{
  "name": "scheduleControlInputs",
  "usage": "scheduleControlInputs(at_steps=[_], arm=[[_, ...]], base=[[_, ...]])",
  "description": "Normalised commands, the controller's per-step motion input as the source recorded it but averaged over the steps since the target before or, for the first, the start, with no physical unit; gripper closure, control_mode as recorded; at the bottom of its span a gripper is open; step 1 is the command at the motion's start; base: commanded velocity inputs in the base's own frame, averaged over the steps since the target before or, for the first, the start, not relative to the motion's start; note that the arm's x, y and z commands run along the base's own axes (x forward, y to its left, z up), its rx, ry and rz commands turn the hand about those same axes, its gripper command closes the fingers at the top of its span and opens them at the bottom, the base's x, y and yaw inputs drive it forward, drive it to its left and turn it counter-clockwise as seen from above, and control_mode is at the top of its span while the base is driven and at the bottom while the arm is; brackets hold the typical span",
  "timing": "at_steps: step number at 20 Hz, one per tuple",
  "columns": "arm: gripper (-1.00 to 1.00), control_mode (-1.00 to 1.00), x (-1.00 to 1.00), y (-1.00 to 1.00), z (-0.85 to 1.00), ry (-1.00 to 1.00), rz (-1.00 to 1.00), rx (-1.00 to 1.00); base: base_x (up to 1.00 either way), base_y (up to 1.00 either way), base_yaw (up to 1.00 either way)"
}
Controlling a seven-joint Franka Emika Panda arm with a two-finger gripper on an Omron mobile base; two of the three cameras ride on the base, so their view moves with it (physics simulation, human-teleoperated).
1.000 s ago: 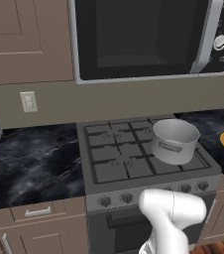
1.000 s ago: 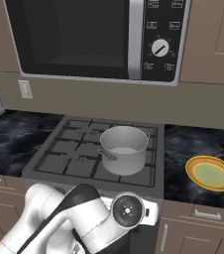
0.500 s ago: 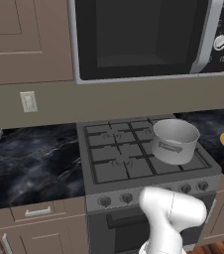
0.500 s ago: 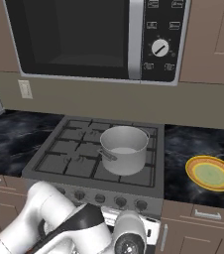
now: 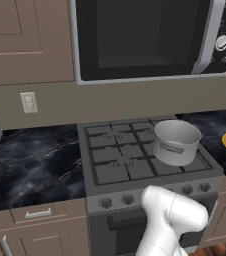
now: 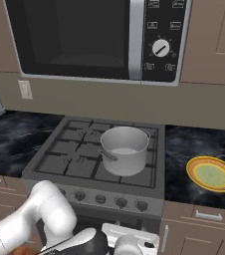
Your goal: Retrieve the frozen meat and place it in the pot on a burner. Then turn the burner on.
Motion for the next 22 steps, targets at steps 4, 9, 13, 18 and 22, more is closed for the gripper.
scheduleControlInputs(at_steps=[4, 9, 13, 18, 22], arm=[[-1.0, -1.0, 0.0, 0.0, -0.31, -0.11, 0.0, 0.0], [-1.0, -1.0, 0.0, 0.0, -0.32, -0.08, 0.0, 0.0], [-1.0, -1.0, 0.02, 0.0, -0.2, -0.16, 0.0, -0.02], [-1.0, -1.0, 0.19, 0.0, -0.37, -0.15, -0.01, -0.03], [-1.0, -1.0, 0.29, 0.0, -0.13, -0.02, 0.0, -0.01]], base=[[0.0, 0.0, 0.0], [0.0, 0.0, 0.0], [0.0, 0.0, 0.0], [0.0, 0.0, 0.0], [0.0, 0.0, 0.0]])
